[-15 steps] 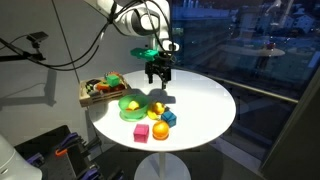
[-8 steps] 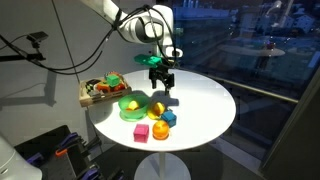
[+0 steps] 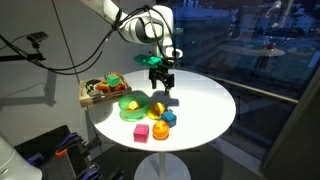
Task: Put the yellow object inside the bowl
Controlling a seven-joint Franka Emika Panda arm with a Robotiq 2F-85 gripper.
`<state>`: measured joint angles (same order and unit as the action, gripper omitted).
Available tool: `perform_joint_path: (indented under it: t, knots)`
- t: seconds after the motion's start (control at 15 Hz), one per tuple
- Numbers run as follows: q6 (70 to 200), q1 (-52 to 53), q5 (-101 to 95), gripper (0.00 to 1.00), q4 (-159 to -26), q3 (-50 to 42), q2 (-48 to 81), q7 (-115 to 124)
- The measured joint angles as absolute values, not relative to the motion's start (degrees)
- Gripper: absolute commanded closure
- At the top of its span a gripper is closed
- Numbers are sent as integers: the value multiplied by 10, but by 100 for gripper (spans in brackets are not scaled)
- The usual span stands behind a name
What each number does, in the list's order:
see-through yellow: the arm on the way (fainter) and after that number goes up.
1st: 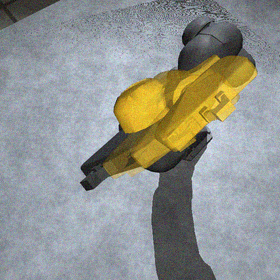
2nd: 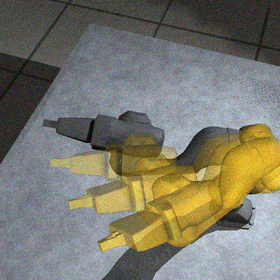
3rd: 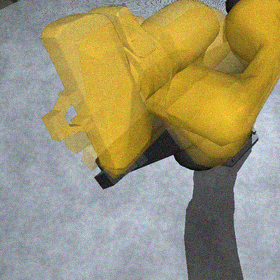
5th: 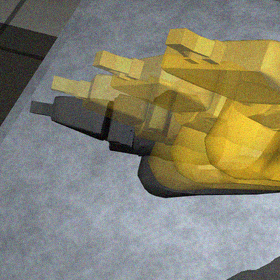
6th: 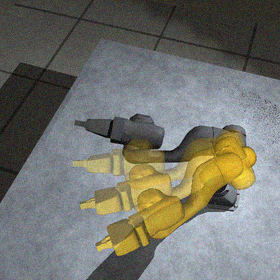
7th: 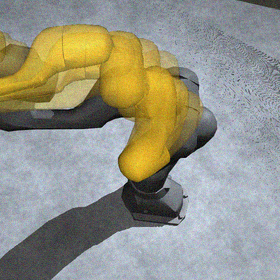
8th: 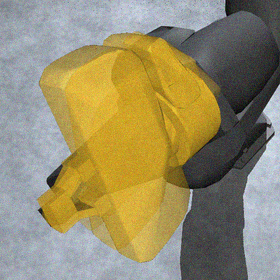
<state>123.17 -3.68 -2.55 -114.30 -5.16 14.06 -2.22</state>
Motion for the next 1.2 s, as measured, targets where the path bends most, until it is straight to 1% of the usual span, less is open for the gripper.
perform_joint_path:
  t: [0.27, 0.67, 1.2]
  knots:
    - [1237, -36, -26, 0, -1143, -51, 164, -22]
    - [1297, -30, -31, 0, -1148, -51, 204, -14]
    - [1346, -29, -42, 0, -1175, -51, 214, -12]
